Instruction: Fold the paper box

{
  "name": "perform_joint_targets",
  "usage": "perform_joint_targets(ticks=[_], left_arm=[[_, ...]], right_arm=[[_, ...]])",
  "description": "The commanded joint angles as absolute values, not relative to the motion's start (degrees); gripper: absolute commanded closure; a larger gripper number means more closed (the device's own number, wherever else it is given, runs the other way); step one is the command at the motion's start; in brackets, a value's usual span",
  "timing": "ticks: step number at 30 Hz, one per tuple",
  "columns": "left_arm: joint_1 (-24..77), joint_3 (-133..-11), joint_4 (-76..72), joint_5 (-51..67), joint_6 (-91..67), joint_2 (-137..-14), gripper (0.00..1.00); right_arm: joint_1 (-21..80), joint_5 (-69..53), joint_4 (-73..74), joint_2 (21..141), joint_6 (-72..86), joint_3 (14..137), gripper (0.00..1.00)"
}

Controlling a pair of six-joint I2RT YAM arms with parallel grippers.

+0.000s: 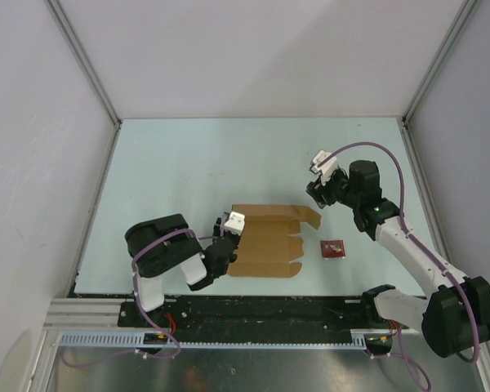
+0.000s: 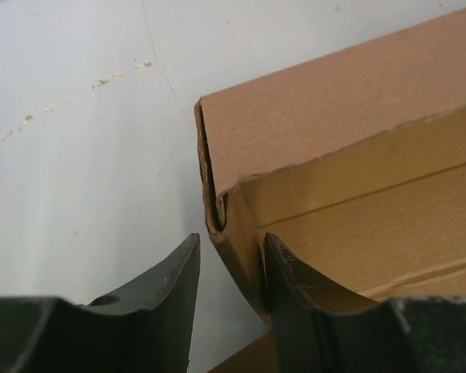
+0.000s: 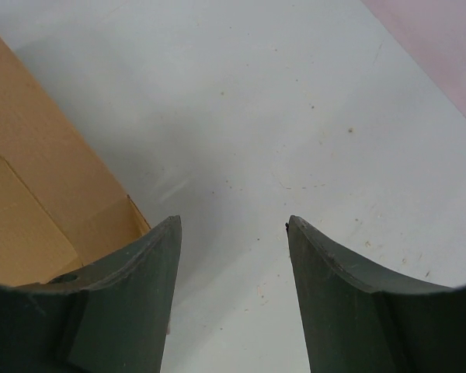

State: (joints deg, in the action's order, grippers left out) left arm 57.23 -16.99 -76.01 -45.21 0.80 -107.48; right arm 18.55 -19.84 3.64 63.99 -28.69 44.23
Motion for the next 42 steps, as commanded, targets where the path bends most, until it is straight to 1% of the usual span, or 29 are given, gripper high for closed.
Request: perform_joint_targets(ticks=[1,10,16,23,27,37,41,42], left_arm=[[57.22,-15.03,-91.41,-43.51,-2.98,-103.89,0.56],[58.09,-12.48,-91.32,-38.94,-3.51,-99.23,0.53],[58.45,-10.90,-91.32,-34.73,-3.52,-96.33,0.51],[59.50,-9.41,-91.23,-29.19,-2.81,-92.82,0.48],[60.64,-6.60,-91.06,-26.28,-2.46,-89.57,0.46],[61.26,-0.44,-88.15,-28.91,-4.48,-81.75,0.42],[62.14,4.12,-87.45,-28.57,-5.62,-74.29,0.42],[62.31,4.91,-86.49,-28.39,-6.06,-69.48,0.43]], right_arm=[[18.11,-21.00,2.20,64.86,-27.33,46.49,0.38],[18.11,-22.58,0.53,65.66,-25.75,46.49,0.38],[18.89,-25.84,-3.77,66.27,-24.88,46.58,0.38],[19.60,-29.00,-3.95,70.31,-23.47,49.57,0.38],[20.21,-30.76,-3.69,72.41,-22.06,51.76,0.39],[22.94,-31.73,-3.17,76.63,-21.36,53.52,0.39],[24.69,-32.25,-3.16,77.25,-21.53,53.79,0.41],[25.39,-32.17,-3.08,77.34,-21.53,53.79,0.43]])
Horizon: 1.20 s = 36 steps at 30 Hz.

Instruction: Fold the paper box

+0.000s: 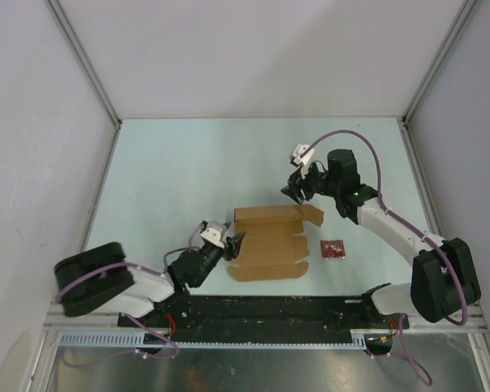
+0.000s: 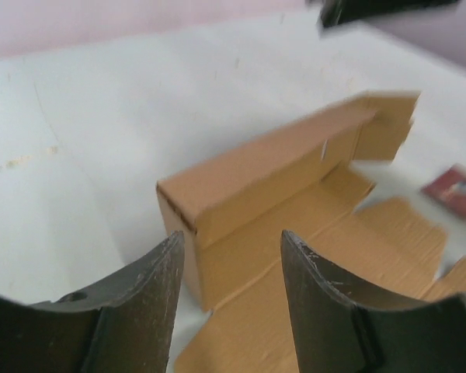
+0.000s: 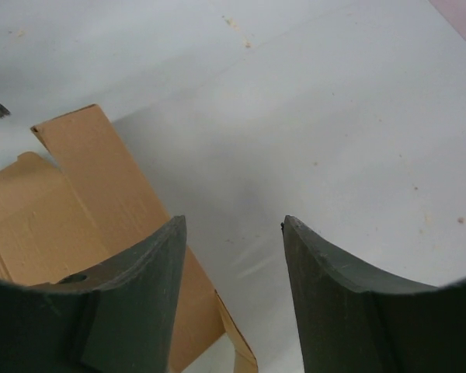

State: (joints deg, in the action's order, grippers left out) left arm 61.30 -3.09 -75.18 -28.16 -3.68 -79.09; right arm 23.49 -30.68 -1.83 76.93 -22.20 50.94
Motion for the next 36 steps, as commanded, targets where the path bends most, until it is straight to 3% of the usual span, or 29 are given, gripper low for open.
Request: perform_joint_targets(ticks=[1,7,13,24,36], left_arm=[[62.31,5.62,-85.70,-27.95,-6.24,-66.74,0.43],[62.40,5.54,-63.40,-25.93,-7.82,-39.35,0.50],[62.40,3.69,-47.73,-29.88,-7.82,-25.93,0.51],[61.70,-4.39,-46.40,-34.10,-7.91,-41.12,0.54],[55.46,-11.95,-46.84,-26.03,-6.86,-48.69,0.56]], right_arm=[[25.75,-32.08,-3.16,77.43,-21.45,53.79,0.46],[27.33,-32.61,-2.20,79.98,-22.06,53.88,0.62],[28.48,-33.66,-1.15,82.70,-23.20,53.88,0.71],[31.03,-32.43,2.99,86.22,-26.28,53.88,0.75],[31.11,-32.25,7.38,86.31,-28.57,53.61,0.76]])
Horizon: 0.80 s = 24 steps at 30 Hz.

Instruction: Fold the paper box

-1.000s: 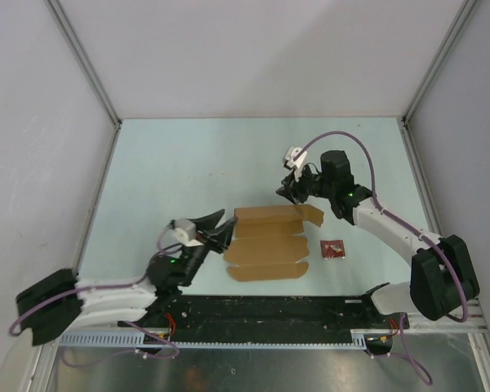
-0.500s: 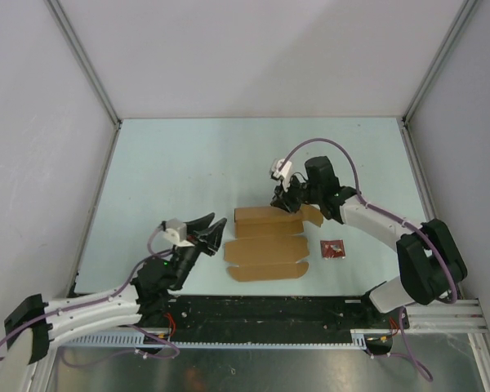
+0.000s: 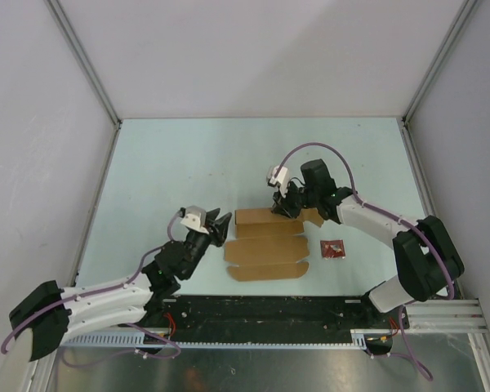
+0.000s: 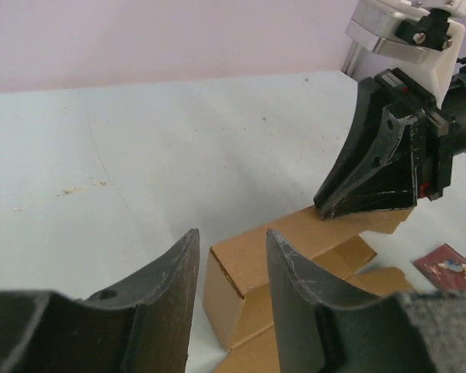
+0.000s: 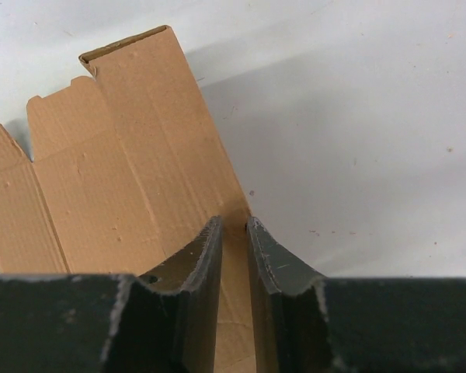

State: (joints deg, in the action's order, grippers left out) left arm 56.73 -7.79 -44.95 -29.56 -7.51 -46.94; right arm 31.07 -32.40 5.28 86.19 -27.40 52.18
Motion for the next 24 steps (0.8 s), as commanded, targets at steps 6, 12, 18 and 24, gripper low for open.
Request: perform_joint_targets(ticks=[6,12,18,24], left_arm=[[54.93,-16.96,-46.85,-21.81,-5.01,-55.00,0.56],[55.11,-19.77,-47.02,-11.44,-2.55,-58.62,0.56],[60.81,-23.02,-47.02,-5.18,2.37,-65.73,0.56],[63.37,-27.77,-49.74,-2.38,-1.13,-79.88,0.58]], right_arm=[[29.01,-32.69,5.45,81.83,-26.55,53.61,0.64],[20.24,-34.80,4.40,74.89,-23.74,53.61,0.56],[12.05,-34.72,5.53,72.78,-19.69,53.61,0.52],[6.60,-37.53,11.50,72.86,-21.88,53.61,0.44]])
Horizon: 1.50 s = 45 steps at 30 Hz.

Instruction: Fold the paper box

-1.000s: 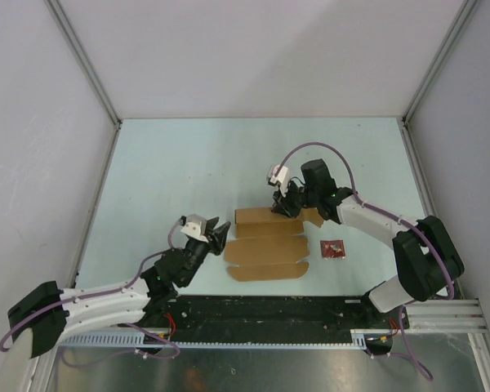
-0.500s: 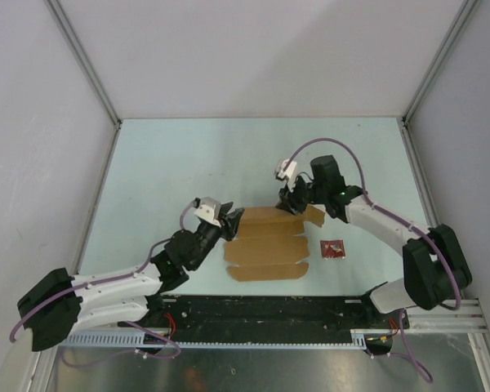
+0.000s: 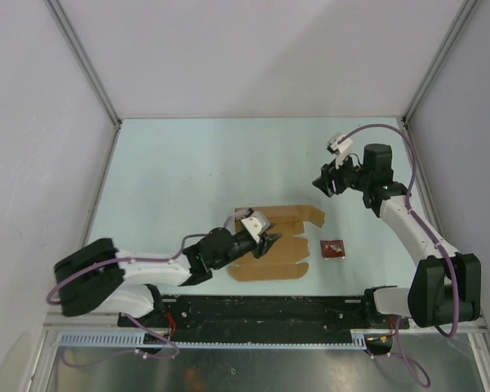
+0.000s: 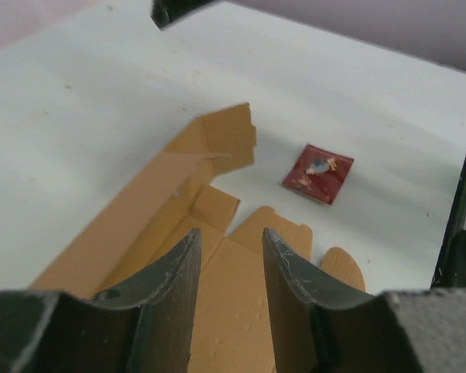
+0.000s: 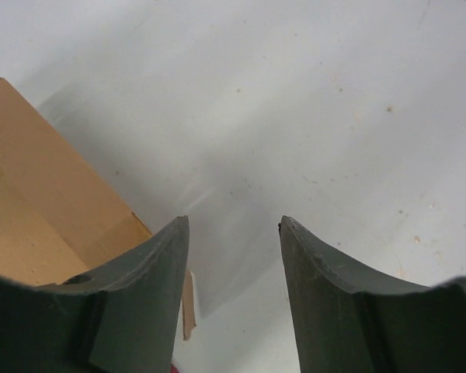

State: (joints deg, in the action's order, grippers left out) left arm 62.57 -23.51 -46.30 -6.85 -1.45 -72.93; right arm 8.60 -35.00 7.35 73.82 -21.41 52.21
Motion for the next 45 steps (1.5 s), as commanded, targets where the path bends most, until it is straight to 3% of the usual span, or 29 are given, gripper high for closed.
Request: perform_joint_targets(ticks=[1,12,29,45], left_arm=[[64.07,-28.73,-49.92,-2.20,-1.49,-81.98,0.59],[65.21,-37.52,-51.68,-4.30,-3.87,-97.29,0.60],[65.39,-43.77,-51.68,-11.42,-5.10,-110.12,0.65],[65.65,-43.15,-51.68,-9.85,-6.50,-111.53,0.67]], right_arm=[[6.24,-37.44,11.95,72.95,-22.32,53.61,0.43],[5.71,-35.78,23.72,75.50,-30.93,55.11,0.36],[8.08,-34.46,26.98,80.51,-34.10,55.11,0.53],[9.93,-32.08,28.56,81.38,-35.33,55.11,0.56]])
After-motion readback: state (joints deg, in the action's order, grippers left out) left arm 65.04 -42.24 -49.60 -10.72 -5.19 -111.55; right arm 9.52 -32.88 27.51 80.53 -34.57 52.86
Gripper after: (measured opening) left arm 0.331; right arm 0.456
